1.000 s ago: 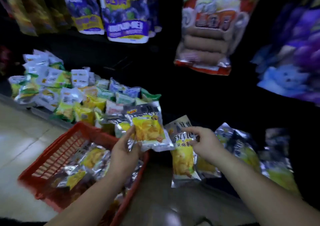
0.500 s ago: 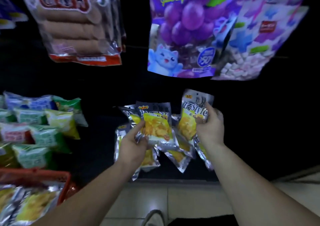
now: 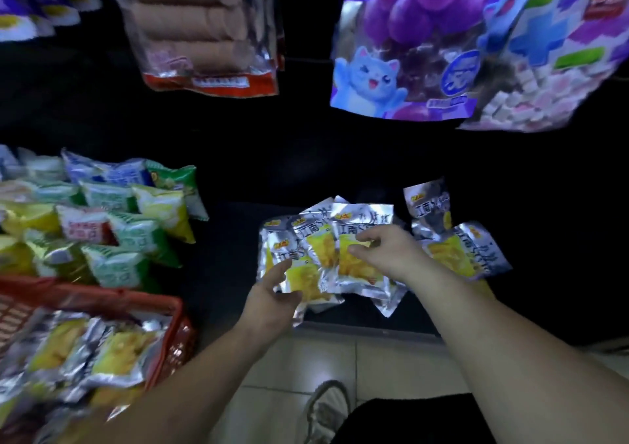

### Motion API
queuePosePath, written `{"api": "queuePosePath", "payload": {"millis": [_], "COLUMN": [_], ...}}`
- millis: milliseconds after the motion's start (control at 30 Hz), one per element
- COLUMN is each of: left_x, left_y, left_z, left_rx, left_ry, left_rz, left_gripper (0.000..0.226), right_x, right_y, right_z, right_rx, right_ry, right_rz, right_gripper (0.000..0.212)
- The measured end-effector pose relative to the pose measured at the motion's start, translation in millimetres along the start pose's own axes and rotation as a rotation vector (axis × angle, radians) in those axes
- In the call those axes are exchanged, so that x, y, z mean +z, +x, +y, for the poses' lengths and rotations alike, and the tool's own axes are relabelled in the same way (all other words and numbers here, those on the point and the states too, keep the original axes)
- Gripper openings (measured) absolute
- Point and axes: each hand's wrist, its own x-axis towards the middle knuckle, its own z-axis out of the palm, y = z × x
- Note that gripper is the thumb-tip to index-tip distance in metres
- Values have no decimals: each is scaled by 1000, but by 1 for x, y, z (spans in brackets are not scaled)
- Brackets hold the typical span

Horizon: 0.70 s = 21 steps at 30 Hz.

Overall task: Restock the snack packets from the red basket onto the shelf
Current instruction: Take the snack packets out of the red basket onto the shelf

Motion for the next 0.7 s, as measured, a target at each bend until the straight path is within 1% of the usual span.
{"api": "queuePosePath", "payload": {"millis": [100, 200, 300, 367, 467, 533, 600, 667, 700], "left_x": [-48, -100, -139, -159, -192, -219, -247, -272, -284], "left_y": [-23, -43, -67, -75, -76, -75, -75, -76, -75], "left_z": [-12, -37, -64, -84, -102, -109, -121, -138, -146], "left_rx": [34, 60, 37, 25, 2, -51, -122, -220, -236], "left_ry": [38, 134, 117, 85, 24, 16, 87, 290, 409], "left_rz": [103, 239, 315, 345, 449, 518, 562, 582, 596], "left_gripper": [48, 51, 51, 51, 44, 40, 41, 41, 44], "right_x": [29, 69, 116, 151, 203, 245, 292, 340, 363], "right_y": [-13, -24, -38, -47, -41, -28, -17, -8, -5], "right_z": [-44, -89, -131, -154, -184, -206, -228, -240, -240], "right_rx": [-115, -220, -332, -399, -496, -544, -568, -546, -538], "right_ry": [-143, -244, -320, -382, -488, -489, -459, -437, -428], "right_rz": [-111, -205, -268, -340, -444, -504, -562, -621, -640], "right_gripper": [48, 46, 40, 37, 36, 31, 29, 34, 40]}}
